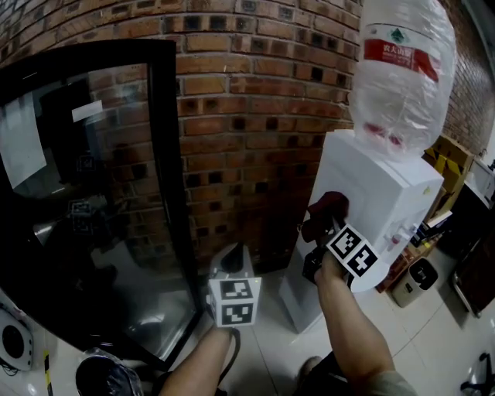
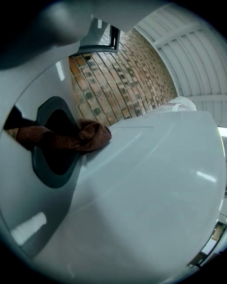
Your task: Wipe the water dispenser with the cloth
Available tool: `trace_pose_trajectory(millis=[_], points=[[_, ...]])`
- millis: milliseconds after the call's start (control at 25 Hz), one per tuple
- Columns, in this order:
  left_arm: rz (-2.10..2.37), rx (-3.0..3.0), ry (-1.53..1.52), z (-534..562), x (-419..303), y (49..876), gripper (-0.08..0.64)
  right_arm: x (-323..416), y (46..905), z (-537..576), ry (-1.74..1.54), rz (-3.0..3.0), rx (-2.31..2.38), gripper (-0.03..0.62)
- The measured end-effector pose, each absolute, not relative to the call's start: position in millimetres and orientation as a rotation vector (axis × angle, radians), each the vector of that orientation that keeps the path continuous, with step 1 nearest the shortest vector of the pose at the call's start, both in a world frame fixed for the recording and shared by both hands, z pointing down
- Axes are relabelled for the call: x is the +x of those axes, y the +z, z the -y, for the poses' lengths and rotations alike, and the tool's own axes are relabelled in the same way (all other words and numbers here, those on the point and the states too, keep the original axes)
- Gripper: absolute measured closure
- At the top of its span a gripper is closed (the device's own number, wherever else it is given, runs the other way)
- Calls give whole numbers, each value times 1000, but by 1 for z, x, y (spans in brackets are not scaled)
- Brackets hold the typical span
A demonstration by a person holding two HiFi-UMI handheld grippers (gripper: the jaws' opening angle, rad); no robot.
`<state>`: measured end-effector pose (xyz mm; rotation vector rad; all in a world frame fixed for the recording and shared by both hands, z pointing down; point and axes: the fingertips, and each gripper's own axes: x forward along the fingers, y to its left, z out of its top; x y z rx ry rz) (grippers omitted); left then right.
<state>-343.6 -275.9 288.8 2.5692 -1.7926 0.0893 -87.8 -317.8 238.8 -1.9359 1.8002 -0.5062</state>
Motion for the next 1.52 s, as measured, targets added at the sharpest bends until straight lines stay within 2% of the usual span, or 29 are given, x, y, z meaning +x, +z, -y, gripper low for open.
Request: trace_pose_trajectory(millis=[920, 1520], points=[[1677, 2506, 330, 300, -322, 387, 560, -78, 462, 305, -890, -1685, -2018, 503], [1520, 2441, 585, 317, -303, 523, 560, -81, 553, 314, -1029, -1651, -2051, 503]])
